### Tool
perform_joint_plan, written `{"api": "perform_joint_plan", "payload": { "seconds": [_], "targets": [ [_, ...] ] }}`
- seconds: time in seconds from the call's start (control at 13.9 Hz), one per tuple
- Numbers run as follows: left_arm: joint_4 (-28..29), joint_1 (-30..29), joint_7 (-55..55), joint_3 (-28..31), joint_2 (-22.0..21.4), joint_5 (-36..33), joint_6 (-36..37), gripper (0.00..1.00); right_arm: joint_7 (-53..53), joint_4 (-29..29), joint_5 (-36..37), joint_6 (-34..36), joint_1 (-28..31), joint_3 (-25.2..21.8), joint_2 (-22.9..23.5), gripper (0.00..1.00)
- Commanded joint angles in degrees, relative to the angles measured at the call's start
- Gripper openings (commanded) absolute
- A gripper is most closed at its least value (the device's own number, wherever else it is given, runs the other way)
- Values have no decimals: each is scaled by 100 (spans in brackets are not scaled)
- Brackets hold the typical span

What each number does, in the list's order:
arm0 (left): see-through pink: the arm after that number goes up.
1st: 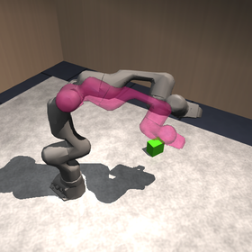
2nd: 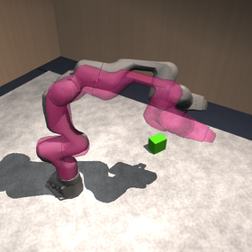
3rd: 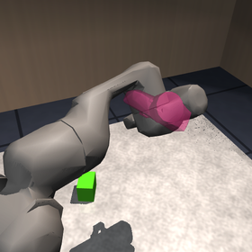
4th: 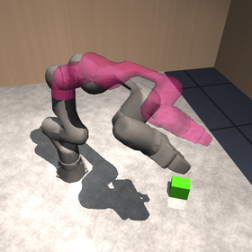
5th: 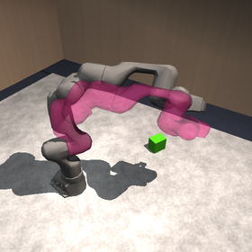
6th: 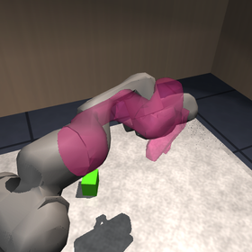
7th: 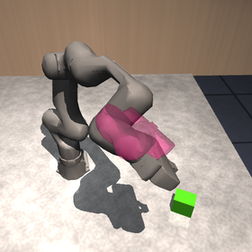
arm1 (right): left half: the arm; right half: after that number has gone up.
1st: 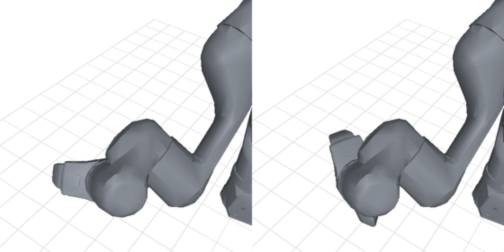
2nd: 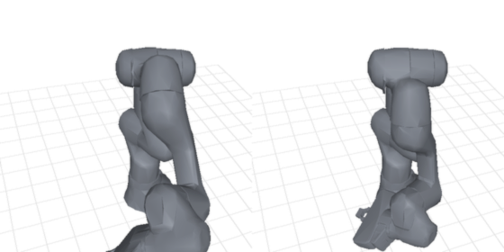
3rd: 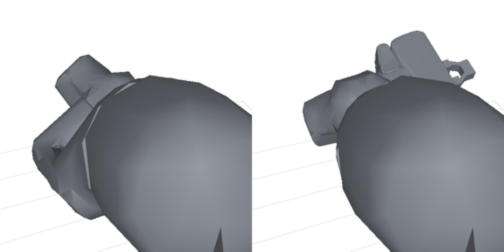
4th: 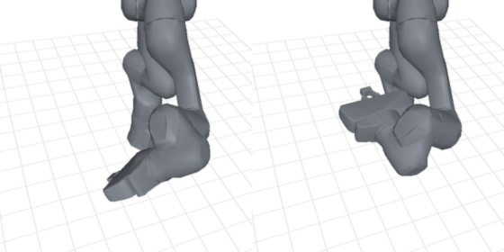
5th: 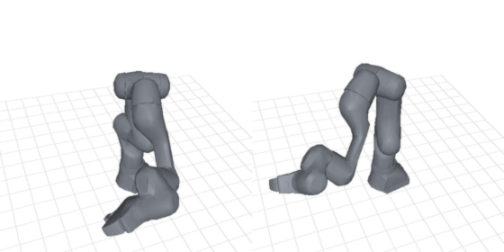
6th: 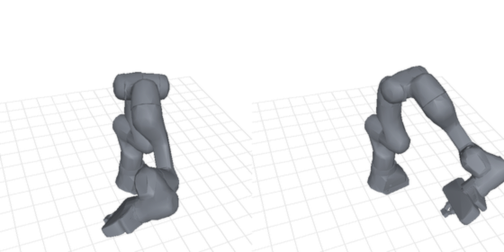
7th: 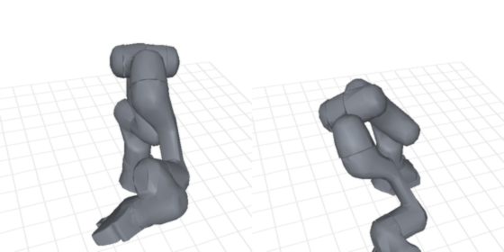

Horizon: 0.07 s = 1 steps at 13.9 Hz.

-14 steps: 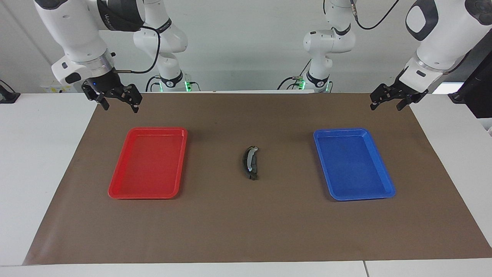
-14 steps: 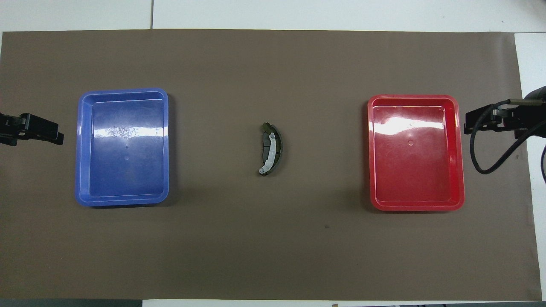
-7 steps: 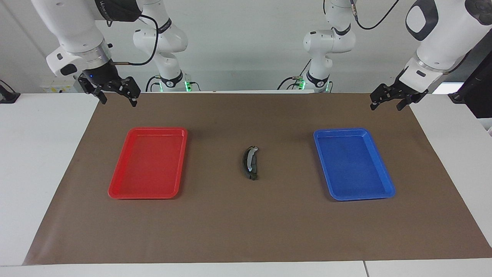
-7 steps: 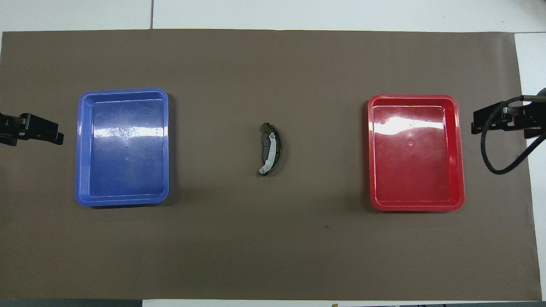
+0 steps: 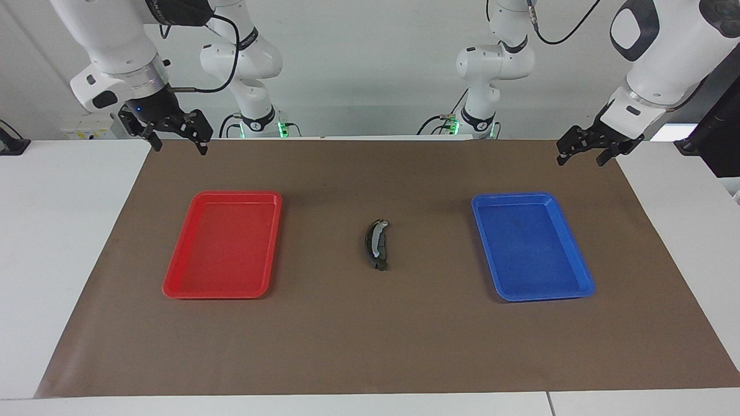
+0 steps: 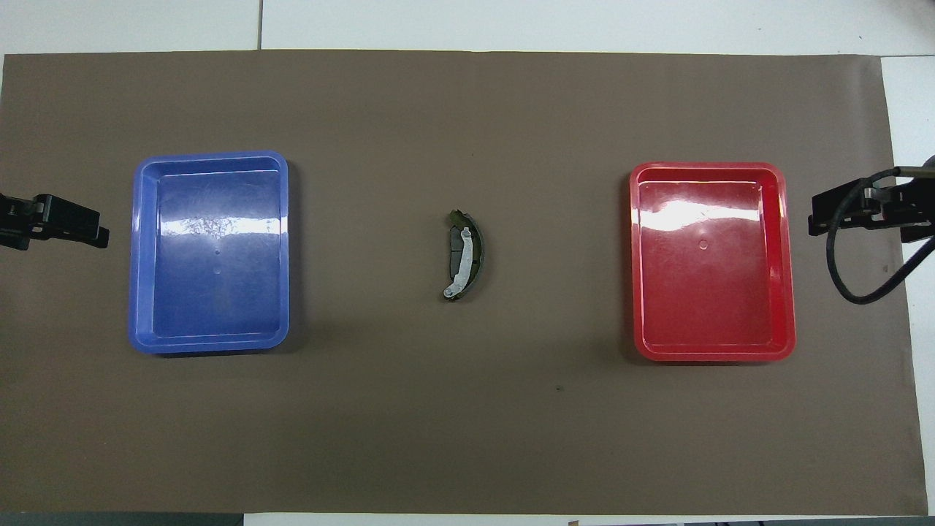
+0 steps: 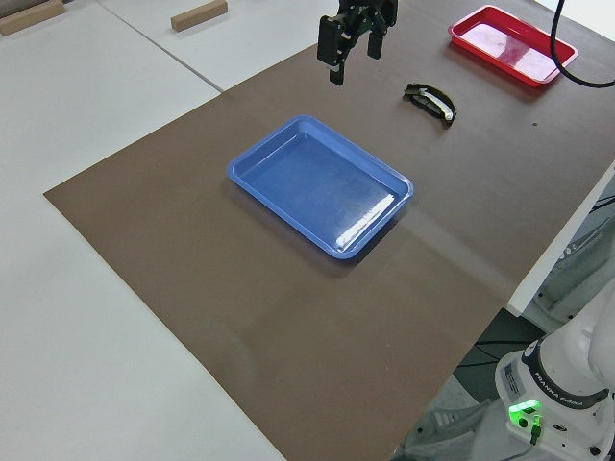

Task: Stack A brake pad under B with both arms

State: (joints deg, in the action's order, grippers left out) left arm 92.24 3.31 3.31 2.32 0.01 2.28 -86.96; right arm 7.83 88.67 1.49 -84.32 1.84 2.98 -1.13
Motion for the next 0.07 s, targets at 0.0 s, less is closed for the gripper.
{"api": "perform_joint_plan", "payload": {
  "seconds": [0.0],
  "targets": [
    [198, -50, 11, -39, -168, -97, -119, 99, -62, -78, -26, 48, -8, -26, 43, 100]
  ]
}}
